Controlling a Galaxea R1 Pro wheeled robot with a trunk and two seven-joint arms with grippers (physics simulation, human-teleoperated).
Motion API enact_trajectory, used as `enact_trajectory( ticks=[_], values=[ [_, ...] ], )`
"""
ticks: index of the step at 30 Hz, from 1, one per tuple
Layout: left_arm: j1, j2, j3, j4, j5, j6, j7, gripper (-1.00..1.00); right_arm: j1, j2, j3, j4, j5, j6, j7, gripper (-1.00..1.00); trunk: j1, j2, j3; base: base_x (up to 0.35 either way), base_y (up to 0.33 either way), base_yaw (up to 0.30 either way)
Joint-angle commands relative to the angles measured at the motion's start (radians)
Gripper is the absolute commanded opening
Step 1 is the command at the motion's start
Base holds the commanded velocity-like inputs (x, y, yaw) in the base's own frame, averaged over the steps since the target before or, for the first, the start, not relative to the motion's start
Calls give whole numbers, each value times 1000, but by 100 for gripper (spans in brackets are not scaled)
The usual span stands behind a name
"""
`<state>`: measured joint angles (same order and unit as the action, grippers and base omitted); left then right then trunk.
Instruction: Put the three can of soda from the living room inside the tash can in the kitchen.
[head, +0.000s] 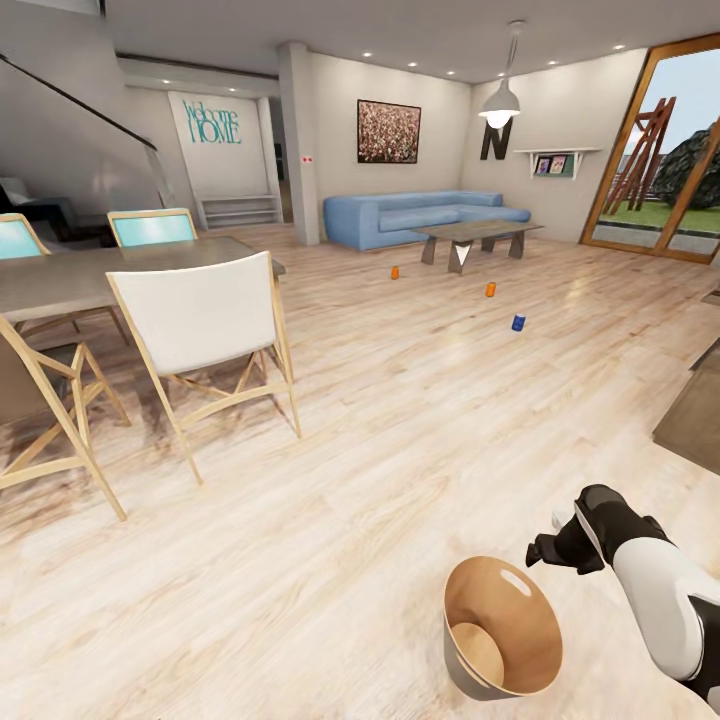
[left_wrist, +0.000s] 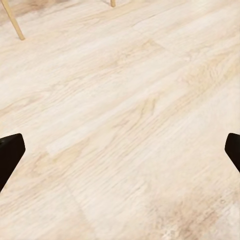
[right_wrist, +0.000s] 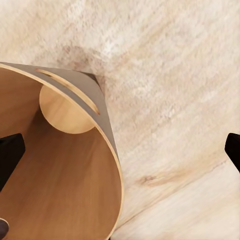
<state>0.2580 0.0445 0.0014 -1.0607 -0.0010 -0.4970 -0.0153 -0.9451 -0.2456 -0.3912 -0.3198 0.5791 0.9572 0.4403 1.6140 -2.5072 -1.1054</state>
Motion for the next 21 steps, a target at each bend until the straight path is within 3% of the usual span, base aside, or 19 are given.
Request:
enact_trajectory(
  ticks=[1,14,18,21],
  values=[
    [0,0,0,0,0,0,0,100,0,0,0,0,0,0,0,100,0,0,0,0,0,0],
    [1,-1,2,-11,-1,1,0,100,0,0,0,-1,1,0,0,100,0,0,0,0,0,0],
    [-2,-5,4,-53,0,15,1,100,0,1,0,0,0,0,0,100,0,0,0,0,0,0],
    [-6,-6,4,-116,1,66,3,100,1,6,0,0,0,0,0,100,0,0,0,0,0,0]
  ],
)
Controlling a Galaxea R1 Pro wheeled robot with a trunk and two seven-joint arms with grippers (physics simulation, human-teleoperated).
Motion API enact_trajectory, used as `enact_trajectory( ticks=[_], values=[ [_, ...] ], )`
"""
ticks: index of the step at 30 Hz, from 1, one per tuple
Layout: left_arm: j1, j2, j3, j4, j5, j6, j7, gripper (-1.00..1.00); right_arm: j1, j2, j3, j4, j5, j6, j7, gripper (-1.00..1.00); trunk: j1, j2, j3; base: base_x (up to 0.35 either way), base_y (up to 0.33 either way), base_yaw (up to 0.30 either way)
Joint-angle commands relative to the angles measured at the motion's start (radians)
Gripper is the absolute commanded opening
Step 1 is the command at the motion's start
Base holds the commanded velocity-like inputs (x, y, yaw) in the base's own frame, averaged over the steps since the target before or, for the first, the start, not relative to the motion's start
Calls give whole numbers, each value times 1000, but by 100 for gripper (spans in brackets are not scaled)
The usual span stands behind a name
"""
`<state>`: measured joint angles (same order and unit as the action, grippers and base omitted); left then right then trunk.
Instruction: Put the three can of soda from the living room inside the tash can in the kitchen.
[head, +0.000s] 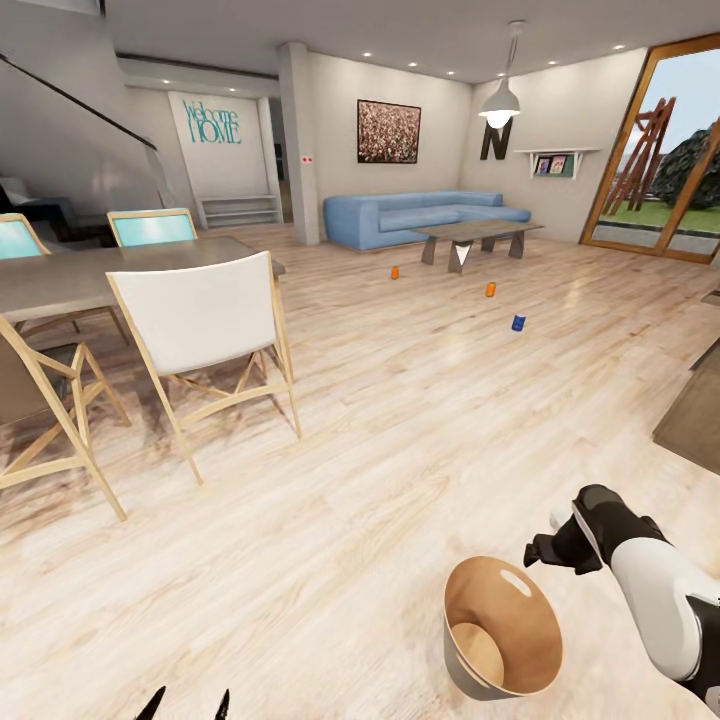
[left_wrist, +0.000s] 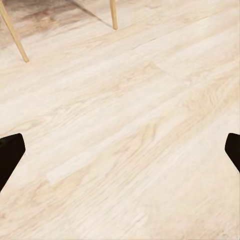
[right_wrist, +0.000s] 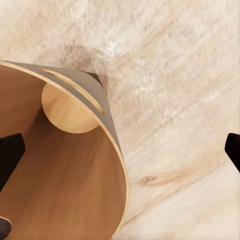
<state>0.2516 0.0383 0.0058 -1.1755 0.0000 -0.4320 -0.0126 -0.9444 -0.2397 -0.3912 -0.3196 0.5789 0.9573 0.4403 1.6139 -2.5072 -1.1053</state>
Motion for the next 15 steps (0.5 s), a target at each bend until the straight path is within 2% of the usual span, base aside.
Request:
enact_trajectory(
  ticks=[1,2,5,9,11,14,15],
  values=[
    [-2,0,0,-24,0,27,0,100,0,2,0,0,0,0,0,100,0,0,0,0,0,0],
    [-2,0,0,-24,0,27,0,100,0,2,0,0,0,0,0,100,0,0,0,0,0,0],
    [-13,0,1,-88,5,127,2,100,3,6,0,0,1,0,0,100,0,0,0,0,0,0],
    [-61,0,4,-139,26,256,3,100,5,9,0,-1,1,0,0,100,0,0,0,0,0,0],
    [-90,2,6,-156,50,328,2,100,6,11,1,-2,2,0,0,100,0,0,0,0,0,0],
    [-105,4,7,-169,80,382,-1,100,7,13,1,-2,1,0,-2,100,0,0,0,0,0,0],
    [-110,5,7,-177,102,409,-2,100,7,13,1,-1,1,0,-3,100,0,0,0,0,0,0]
  ],
)
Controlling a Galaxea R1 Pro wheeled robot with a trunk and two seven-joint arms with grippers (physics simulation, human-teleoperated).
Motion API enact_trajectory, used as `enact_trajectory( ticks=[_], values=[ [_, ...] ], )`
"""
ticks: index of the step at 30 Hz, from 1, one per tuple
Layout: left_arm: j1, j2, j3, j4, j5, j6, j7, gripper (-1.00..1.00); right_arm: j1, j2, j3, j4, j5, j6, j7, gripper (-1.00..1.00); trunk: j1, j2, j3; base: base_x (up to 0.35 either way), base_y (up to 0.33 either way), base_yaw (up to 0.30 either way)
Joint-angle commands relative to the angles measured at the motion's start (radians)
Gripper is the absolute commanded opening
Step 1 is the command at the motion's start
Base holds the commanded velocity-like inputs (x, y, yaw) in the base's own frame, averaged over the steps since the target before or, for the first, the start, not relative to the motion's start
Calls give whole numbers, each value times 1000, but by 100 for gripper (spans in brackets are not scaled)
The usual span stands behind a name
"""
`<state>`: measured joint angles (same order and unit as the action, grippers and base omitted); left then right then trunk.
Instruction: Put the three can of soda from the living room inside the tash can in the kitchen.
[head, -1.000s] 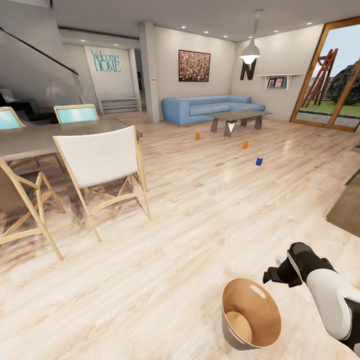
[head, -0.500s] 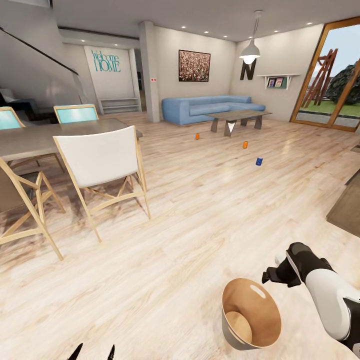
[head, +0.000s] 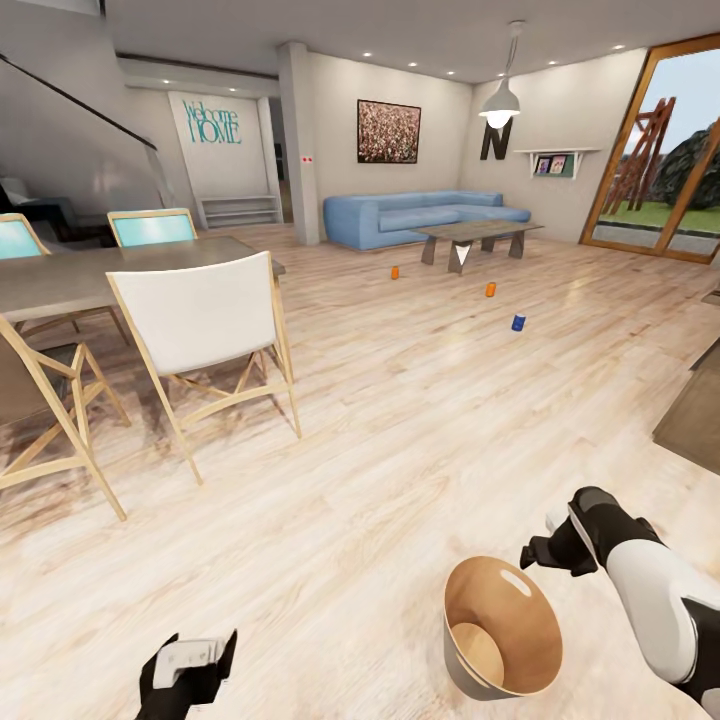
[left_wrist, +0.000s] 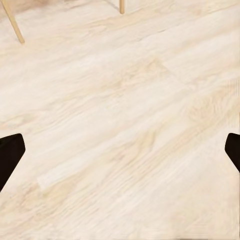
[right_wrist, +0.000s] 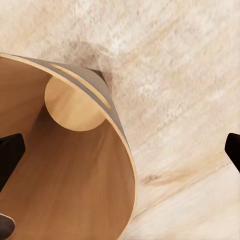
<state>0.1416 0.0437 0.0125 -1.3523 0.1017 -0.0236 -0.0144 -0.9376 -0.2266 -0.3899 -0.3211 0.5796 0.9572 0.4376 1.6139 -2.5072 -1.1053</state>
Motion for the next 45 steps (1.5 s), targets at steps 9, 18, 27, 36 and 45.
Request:
enact_trajectory(
  ticks=[9,18,27,36,45],
  values=[
    [-8,3,-1,-13,50,100,-2,100,13,10,-1,1,0,-3,-2,100,0,0,0,0,0,0],
    [-12,2,1,-13,60,236,-2,100,23,38,-1,2,2,-42,-31,100,0,0,0,0,0,0],
    [-11,2,-1,-12,59,248,-2,100,24,42,-1,2,-1,-46,-67,100,4,-2,-31,0,0,0],
    [-11,2,-3,-11,59,251,-3,100,24,41,-4,2,-1,-47,-73,100,8,-4,-66,0,0,0],
    [-11,2,-3,-7,59,252,-3,100,24,38,-6,2,-1,-48,-74,100,12,-6,-101,0,0,0]
  ],
)
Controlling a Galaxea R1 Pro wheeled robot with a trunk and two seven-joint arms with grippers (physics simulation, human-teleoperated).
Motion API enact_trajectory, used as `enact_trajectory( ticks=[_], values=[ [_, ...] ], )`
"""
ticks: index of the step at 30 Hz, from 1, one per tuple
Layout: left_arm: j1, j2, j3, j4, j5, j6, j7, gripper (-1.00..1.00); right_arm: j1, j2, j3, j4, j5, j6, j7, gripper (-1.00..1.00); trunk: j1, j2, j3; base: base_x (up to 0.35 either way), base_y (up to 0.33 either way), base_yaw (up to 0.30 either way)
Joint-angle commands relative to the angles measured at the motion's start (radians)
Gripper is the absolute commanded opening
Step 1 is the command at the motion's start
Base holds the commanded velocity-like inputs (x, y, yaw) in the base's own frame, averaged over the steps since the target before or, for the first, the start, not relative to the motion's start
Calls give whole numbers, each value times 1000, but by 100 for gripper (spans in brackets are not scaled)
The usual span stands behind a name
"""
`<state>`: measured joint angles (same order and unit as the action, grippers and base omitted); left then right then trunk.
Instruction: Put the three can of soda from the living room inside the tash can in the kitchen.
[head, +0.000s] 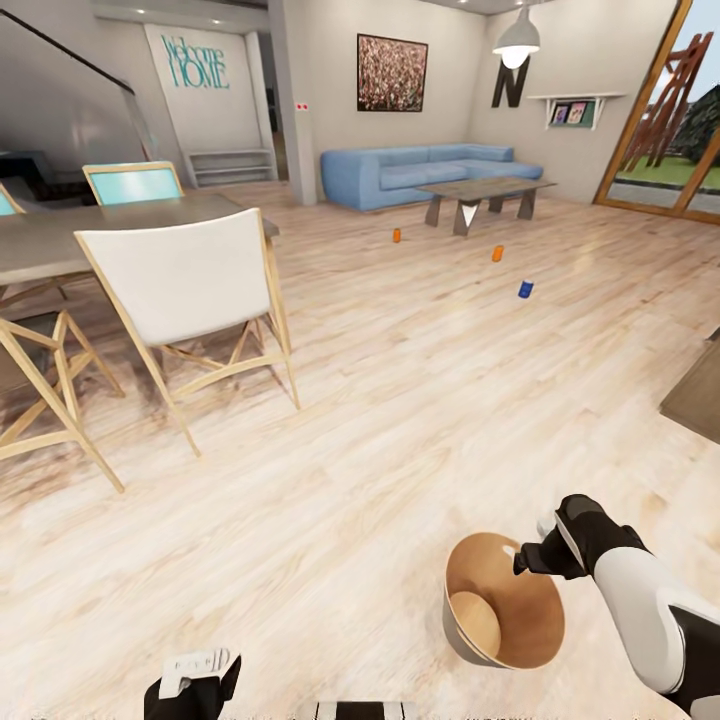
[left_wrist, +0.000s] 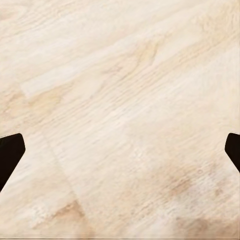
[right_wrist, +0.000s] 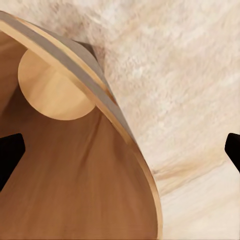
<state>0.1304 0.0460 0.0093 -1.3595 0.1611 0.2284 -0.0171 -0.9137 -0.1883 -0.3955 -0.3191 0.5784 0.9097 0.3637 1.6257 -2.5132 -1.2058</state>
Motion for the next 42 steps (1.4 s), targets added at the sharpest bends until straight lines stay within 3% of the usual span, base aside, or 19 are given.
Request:
enact_trajectory(
  ticks=[1,8,40,42],
  values=[
    [0,0,0,0,0,0,0,100,0,0,0,0,0,0,0,100,0,0,-4,0,0,0],
    [0,0,0,3,-1,-1,0,100,1,-3,0,-1,1,0,0,100,4,-2,-31,0,0,0],
    [0,0,-1,2,-1,-1,-1,100,1,-9,-2,-2,4,-2,1,100,4,-2,-31,0,0,0],
    [0,0,-2,1,-1,-1,-1,100,1,-9,-2,-2,4,-2,2,100,4,-2,-39,0,0,0]
  ],
)
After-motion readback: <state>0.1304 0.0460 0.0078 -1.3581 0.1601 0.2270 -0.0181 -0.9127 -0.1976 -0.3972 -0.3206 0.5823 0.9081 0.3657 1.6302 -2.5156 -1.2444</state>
